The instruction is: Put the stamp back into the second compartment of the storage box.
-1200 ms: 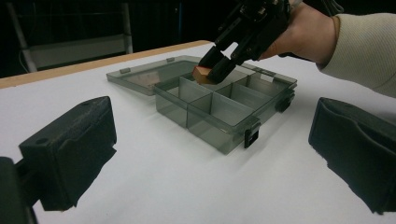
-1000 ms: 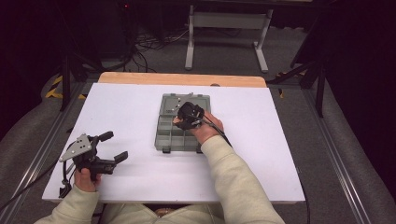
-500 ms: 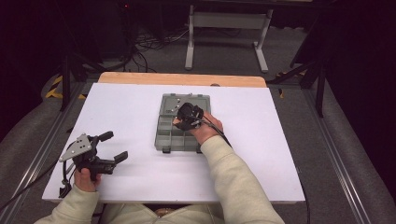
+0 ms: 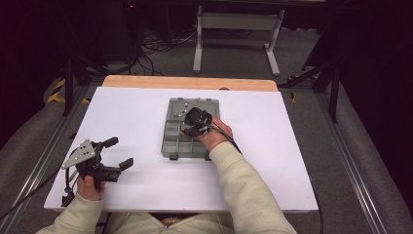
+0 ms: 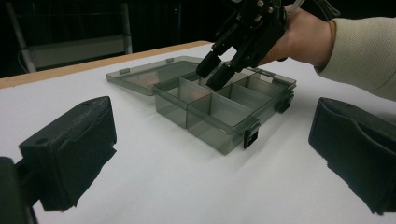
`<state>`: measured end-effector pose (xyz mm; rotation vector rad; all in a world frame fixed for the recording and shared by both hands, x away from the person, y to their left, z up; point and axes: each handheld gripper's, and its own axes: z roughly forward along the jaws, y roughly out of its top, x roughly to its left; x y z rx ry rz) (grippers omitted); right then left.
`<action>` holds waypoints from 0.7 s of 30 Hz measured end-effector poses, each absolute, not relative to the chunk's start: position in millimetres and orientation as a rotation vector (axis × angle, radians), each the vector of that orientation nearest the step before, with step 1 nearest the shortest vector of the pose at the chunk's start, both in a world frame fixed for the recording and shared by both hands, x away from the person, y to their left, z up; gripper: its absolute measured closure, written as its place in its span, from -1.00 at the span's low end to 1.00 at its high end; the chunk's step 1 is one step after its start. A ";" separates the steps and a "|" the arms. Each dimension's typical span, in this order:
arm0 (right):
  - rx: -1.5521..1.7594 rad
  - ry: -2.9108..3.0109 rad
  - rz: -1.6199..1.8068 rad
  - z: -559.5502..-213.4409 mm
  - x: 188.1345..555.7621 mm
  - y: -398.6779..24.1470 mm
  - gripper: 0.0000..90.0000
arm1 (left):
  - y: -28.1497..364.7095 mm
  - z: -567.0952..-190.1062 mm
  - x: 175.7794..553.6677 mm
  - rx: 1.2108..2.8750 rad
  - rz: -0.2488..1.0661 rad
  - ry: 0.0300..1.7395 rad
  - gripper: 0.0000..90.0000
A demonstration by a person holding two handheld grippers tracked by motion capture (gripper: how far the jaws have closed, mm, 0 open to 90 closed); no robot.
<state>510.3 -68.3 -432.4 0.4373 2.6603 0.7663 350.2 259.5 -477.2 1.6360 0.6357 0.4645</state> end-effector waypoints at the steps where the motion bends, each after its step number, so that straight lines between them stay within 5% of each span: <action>1: 0.434 2.659 0.774 -432.0 510.3 -68.6 0.28 | 259.5 -477.1 350.2 1.636 0.464 0.635 -0.97; 10: 0.469 2.612 0.842 -420.3 502.1 -73.4 -0.09 | 259.5 -477.0 349.7 1.631 0.460 0.641 -0.97; 21: 0.499 2.490 1.028 -389.4 479.7 -90.6 -0.79 | 259.1 -477.2 349.6 1.632 0.458 0.647 -0.97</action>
